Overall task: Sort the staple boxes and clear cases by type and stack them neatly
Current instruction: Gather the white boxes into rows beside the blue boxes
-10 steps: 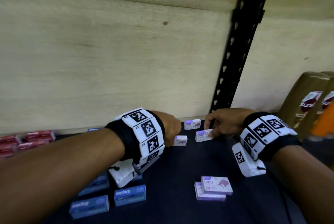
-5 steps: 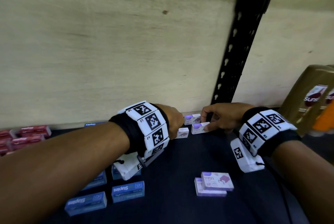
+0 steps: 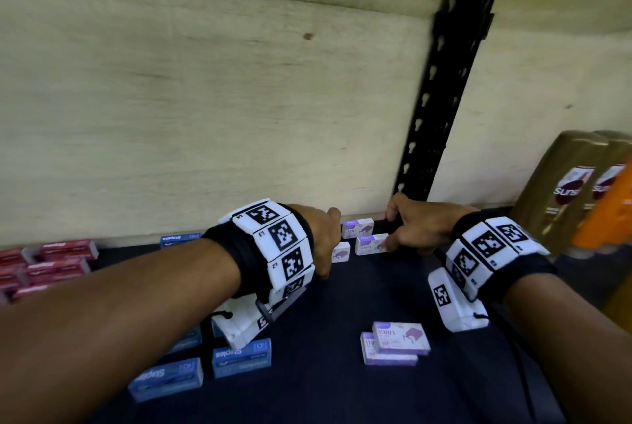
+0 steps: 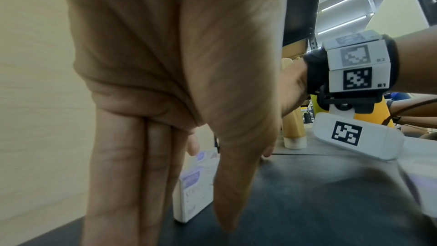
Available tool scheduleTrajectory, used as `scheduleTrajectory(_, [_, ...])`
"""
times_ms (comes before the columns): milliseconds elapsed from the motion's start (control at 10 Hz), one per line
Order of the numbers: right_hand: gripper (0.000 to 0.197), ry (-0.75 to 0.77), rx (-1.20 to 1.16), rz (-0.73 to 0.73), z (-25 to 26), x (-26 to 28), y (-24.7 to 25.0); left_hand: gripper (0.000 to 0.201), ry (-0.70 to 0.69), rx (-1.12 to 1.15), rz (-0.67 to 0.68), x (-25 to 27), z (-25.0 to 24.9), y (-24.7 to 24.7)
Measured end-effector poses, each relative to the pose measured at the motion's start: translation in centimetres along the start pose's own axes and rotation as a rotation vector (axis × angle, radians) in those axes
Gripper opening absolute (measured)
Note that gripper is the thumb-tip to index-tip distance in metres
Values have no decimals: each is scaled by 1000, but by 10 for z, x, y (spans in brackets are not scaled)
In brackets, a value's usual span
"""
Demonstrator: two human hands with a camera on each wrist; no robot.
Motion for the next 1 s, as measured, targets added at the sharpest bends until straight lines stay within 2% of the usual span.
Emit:
scheduleTrajectory(200, [39,-5,114,21,16,34,-1,61,4,21,20,18,-5,1])
scheduleTrajectory(300, [36,56,143,94,25,59,-5,85,8,71,223,20,3,-6])
scheduleTrajectory(400, [34,57,103,213,27,84,-13,85,1,124,337,31,5,2])
scheduleTrajectory(500, [40,38,122,309,23,101,-25,58,-73,127,303,48,-7,21])
scheduleTrajectory(600, [38,32,139,358,20,112,-36,35,-159,53,270,58,-23,27])
scheduleTrajectory(700, [33,31,155,372,19,119,-39,46,-189,38,269,64,-35,21])
scheduleTrajectory(900, [33,3,191,305,9,122,-29,40,-271,130,214,70,-53,15])
scheduleTrajectory(1000, [27,-5,227,276,5,121,-22,41,-301,136,216,72,-62,13])
Point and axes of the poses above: each hand's wrist, its own x-axis away from the middle knuckle, its own y-axis out of the back of the hand, z = x × y, the point moved 6 cm from there along -x, towards the middle knuckle, and after that the axes turned 14 degrees about -x, right-handed, at the moved point
